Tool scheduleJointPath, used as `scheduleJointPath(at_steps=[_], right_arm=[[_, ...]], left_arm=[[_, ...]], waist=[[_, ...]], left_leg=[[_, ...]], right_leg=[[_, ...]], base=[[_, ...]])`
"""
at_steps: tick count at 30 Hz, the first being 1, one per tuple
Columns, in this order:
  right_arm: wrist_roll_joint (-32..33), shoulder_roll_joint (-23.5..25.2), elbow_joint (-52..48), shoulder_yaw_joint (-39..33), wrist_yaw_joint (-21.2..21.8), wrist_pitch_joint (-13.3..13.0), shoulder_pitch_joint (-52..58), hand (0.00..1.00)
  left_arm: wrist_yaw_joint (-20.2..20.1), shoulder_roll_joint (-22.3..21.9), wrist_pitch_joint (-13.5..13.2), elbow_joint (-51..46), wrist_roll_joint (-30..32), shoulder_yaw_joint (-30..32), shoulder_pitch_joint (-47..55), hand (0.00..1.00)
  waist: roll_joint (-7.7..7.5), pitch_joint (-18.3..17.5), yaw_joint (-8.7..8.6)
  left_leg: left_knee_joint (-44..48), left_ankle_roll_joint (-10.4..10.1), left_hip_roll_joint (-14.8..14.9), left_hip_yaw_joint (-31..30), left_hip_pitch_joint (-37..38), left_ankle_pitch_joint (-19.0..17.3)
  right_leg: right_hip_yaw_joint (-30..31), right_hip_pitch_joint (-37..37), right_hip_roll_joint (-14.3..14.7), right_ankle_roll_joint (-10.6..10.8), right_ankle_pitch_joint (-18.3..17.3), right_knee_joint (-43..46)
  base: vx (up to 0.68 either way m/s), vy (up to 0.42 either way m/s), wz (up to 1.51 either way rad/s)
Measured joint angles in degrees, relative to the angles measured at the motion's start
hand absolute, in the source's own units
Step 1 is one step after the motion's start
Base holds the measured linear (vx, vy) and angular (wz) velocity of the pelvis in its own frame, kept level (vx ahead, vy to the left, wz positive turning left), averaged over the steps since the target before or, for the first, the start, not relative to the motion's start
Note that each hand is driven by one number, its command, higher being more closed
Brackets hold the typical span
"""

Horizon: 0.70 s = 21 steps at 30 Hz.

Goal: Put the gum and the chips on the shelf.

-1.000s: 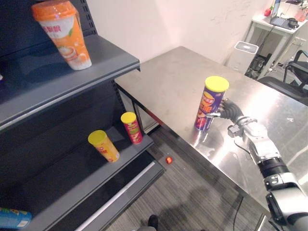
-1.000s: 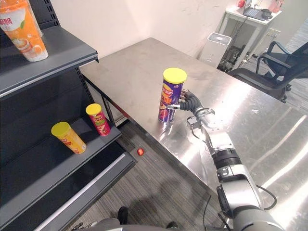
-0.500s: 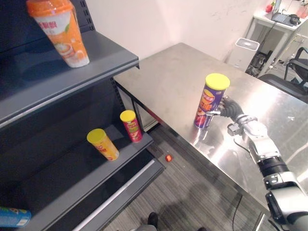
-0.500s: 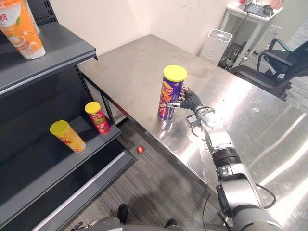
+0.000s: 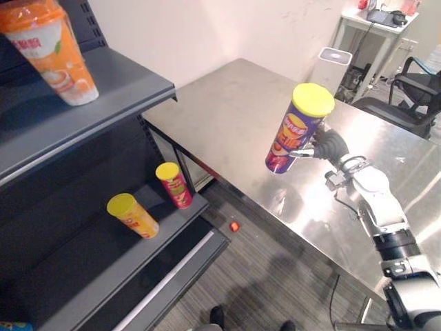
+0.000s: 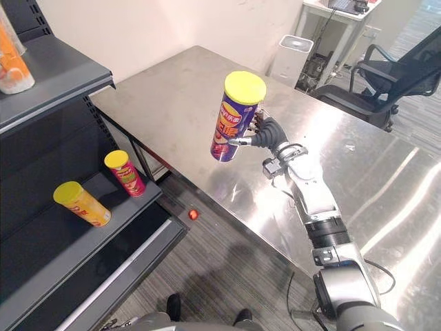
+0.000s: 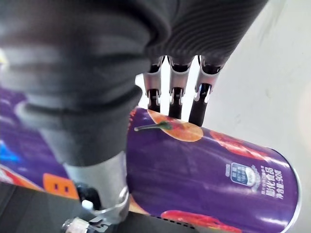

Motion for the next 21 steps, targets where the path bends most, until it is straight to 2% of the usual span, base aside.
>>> scheduleJointPath(at_steps=[9, 16, 21], right_arm=[[3.14, -0.26, -9.47, -0.29, 4.73, 2.03, 7.1, 1.0], [6.46, -1.27, -15.98, -0.28, 8.61, 2.89, 10.72, 1.0], [6.81, -1.27, -18.06, -0.24, 9.0, 2.9, 11.32, 1.0]], left_arm=[[0.64, -0.38, -0.09, 2.38, -0.09, 2.45, 0.51, 0.0], [0.89, -0.51, -0.2, 5.02, -0.17, 3.65, 0.66, 0.0], [0.89, -0.6, -0.26, 6.32, -0.22, 4.43, 1.12, 0.0]], waist=[[-0.5, -1.27, -1.36], [-0.6, -4.0, -1.32], [-0.67, -5.3, -1.29]], left_leg=[[-0.01, -0.26, 0.91, 1.53, -0.12, -0.2], [-0.01, -0.27, 1.47, 1.45, -0.15, -0.19], [-0.05, -0.26, 1.48, 1.39, -0.05, -0.19]], right_leg=[[1.69, -1.02, 0.61, -0.24, 0.17, -0.01], [1.78, -0.99, 0.96, -0.27, 0.15, -0.08], [2.01, -0.95, 0.96, -0.36, 0.22, -0.03]], base=[[0.0, -0.007, -0.1], [0.0, 0.0, 0.0], [0.0, 0.0, 0.0]])
